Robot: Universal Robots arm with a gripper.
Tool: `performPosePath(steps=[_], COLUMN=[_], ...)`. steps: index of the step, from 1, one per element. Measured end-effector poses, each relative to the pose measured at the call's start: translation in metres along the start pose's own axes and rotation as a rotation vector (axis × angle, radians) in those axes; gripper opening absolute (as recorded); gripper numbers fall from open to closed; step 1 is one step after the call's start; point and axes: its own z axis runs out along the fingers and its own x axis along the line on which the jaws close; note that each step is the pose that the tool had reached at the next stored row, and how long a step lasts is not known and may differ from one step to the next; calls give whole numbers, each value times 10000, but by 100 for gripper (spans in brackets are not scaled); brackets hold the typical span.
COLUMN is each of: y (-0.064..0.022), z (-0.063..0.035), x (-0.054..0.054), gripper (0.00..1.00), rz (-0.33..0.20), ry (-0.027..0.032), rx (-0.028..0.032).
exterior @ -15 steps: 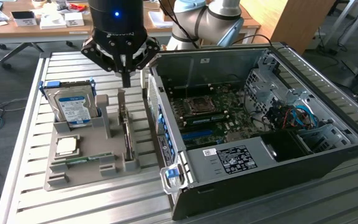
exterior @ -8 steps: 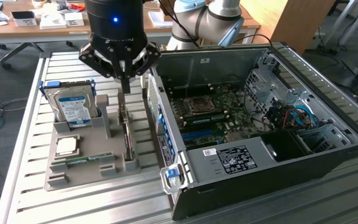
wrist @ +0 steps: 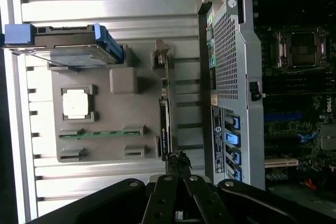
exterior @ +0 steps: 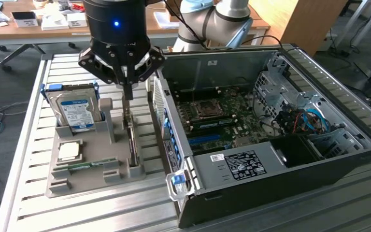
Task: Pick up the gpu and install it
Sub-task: 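Reach for the gpu, then pick up the gpu and move the gpu toward the slot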
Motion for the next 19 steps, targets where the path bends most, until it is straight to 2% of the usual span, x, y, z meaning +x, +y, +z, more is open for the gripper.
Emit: performPosePath(steps=[4,19], y=[-2,-2], z=[1,1], x=[31,32], gripper=[11,11], rz=[1,0], ry=[0,0], rx=[0,0])
